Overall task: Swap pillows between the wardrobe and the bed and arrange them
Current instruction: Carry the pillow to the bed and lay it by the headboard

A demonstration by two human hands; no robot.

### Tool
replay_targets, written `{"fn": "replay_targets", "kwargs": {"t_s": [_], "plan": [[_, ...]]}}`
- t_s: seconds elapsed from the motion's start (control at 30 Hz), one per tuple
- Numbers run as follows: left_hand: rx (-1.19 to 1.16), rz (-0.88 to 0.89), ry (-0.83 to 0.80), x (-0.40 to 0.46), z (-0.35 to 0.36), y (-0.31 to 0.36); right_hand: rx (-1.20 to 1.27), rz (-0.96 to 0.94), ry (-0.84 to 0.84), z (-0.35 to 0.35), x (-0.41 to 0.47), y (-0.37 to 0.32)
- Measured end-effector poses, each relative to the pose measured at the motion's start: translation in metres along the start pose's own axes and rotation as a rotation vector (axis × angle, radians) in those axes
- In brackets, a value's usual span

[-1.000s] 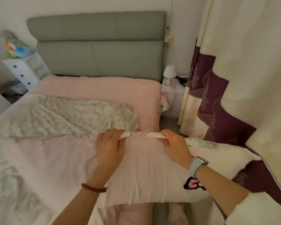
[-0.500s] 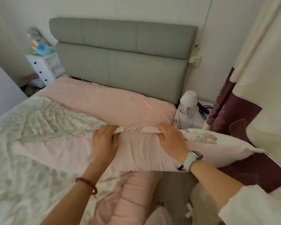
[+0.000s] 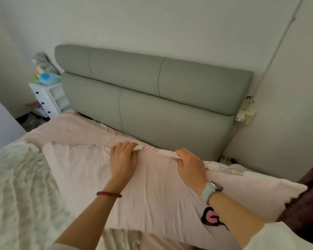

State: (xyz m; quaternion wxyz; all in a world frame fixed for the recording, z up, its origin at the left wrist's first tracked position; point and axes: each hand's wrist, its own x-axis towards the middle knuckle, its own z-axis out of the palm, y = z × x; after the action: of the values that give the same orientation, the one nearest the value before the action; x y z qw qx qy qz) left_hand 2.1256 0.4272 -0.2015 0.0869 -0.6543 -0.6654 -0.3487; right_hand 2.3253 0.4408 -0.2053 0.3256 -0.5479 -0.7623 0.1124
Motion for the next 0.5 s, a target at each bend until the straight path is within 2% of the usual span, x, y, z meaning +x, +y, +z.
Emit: {"fn": "replay_targets", "kwargs": {"t_s": [0.1, 0.23, 0.3, 0.4, 0.5], "plan": [[-0.010, -0.068, 0.107, 0.046, 0.008, -0.017, 0.018, -0.089, 0.046, 0.006, 0.052, -0.013], [-0.039, -0.209, 0.186, 0.065, 0.023, -0.051, 0.006, -0.269, -0.009, 0.036, 0.088, -0.022], [-0.033, -0.366, 0.109, 0.056, 0.040, -0.073, -0.009, -0.312, -0.200, 0.066, 0.094, -0.015], [-0.057, -0.638, -0.101, 0.026, 0.072, -0.105, -0.082, -0.267, -0.654, 0.117, 0.095, 0.008], [-0.178, -0.890, -0.196, -0.006, 0.103, -0.125, -0.097, -0.167, -0.893, 0.159, 0.098, 0.035]]}}
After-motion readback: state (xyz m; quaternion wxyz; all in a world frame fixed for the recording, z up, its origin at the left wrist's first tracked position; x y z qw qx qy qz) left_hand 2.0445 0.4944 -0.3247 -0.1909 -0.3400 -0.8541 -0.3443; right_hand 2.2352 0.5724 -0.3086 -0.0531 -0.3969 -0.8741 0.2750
